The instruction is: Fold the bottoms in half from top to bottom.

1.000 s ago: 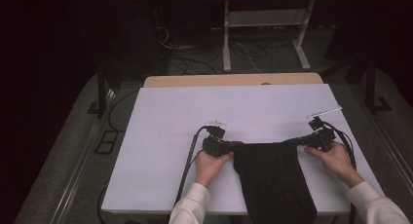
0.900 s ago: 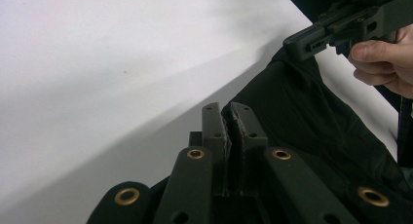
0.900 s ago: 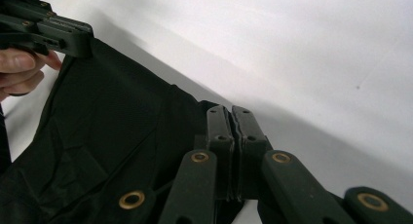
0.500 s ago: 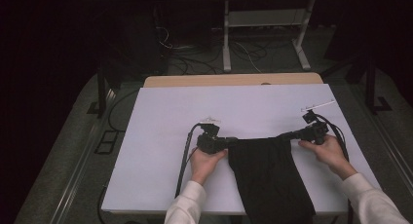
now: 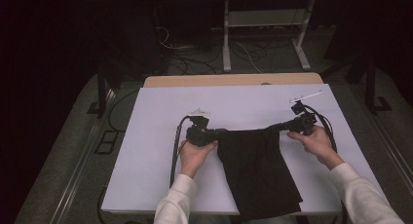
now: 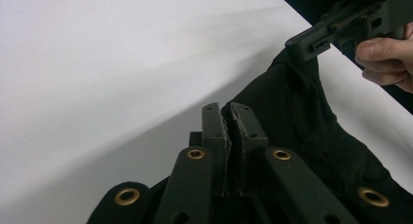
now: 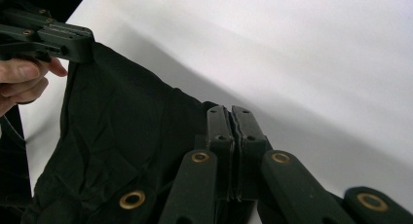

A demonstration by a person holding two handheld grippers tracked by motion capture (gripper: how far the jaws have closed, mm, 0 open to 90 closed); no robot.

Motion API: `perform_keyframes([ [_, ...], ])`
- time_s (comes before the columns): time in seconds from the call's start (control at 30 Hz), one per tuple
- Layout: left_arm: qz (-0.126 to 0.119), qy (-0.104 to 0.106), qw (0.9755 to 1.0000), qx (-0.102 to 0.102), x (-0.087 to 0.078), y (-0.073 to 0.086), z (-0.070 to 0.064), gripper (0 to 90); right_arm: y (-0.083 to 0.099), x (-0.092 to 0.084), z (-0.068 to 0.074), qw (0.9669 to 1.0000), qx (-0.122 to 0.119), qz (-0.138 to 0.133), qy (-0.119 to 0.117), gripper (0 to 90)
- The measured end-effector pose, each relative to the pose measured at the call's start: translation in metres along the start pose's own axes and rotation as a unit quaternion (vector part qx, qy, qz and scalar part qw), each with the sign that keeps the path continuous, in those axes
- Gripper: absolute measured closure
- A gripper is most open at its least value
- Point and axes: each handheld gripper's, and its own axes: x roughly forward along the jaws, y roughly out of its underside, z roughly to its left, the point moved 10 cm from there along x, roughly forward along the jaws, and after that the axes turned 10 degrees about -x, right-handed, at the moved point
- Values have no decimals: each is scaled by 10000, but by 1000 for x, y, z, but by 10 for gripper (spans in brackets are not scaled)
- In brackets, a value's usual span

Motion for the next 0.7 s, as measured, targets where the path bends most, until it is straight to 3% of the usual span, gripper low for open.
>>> perform_keyframes([
  [0.37, 28, -148, 9994, 299, -9, -25, 12, 842, -20, 13, -1, 9999, 44, -158, 3, 860],
  [0.7, 93, -239, 9984, 504, -5, -48, 27, 842, -37, 18, -8, 9993, 144, -333, 79, 860],
])
